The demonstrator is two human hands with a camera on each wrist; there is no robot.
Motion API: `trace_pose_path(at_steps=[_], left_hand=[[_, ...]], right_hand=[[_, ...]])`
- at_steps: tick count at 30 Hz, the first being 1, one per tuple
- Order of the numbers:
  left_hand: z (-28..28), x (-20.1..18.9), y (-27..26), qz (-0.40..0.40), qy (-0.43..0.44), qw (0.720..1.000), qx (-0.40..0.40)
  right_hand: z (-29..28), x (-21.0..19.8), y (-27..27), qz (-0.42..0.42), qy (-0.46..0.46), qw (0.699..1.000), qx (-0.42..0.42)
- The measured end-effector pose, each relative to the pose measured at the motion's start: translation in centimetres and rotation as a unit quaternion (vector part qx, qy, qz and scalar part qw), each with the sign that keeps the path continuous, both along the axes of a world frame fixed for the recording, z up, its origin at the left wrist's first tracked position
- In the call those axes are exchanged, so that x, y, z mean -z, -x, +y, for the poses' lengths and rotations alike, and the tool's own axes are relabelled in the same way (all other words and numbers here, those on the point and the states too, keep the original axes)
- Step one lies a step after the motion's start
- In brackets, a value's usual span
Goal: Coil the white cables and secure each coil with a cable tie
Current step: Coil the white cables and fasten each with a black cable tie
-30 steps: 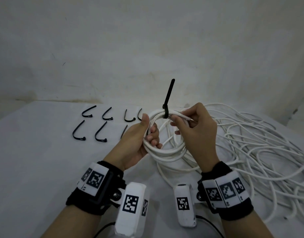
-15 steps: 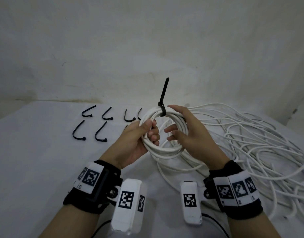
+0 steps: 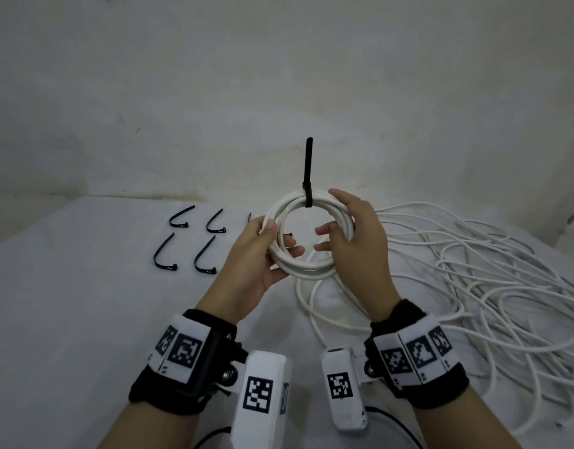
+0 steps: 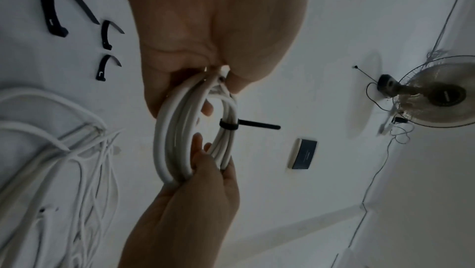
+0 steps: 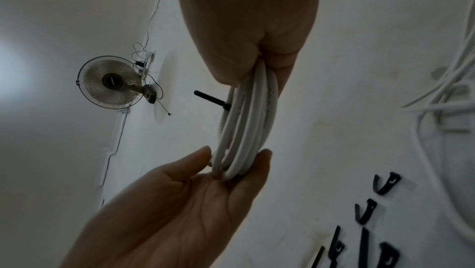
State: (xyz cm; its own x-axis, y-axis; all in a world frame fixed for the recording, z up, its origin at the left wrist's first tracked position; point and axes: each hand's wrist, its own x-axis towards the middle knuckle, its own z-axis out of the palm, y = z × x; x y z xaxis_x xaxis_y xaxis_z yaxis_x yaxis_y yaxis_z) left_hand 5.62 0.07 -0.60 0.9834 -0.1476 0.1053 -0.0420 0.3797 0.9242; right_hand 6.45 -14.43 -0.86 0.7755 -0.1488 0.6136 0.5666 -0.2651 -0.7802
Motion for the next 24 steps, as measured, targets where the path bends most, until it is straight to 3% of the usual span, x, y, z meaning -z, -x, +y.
trace_pose_path(at_steps=[5, 10, 15, 18, 21, 24], left_hand=[[2.6, -0.1, -0.6, 0.007, -0.013, 0.997, -0.077], [8.1, -0.5, -2.0, 0.029, -0.036, 0.994, -0.099], [15.1, -0.9, -4.3, 0.046, -0.047, 0.985, -0.159], [19.3, -0.8, -6.7, 0.069, -0.049, 0.978, -0.188], [23.1, 0.4, -9.8, 0.101, -0.033, 0.972, -0.211], [26.3, 2.4, -13.2, 0.149, -0.024, 0.958, -0.246]], right_hand=[[3.6, -0.2, -2.0, 0.020, 0.004, 1.000, -0.017], [7.5, 0.9, -3.9, 0.004, 0.046, 0.999, -0.004], [10.1, 2.5, -5.0, 0.099, 0.052, 0.990, -0.083], [11.0, 4.3, -5.3, 0.129, 0.144, 0.968, -0.158], [11.9, 5.5, -5.1, 0.156, 0.248, 0.924, -0.248], [12.3, 5.9, -5.1, 0.161, 0.296, 0.891, -0.303]])
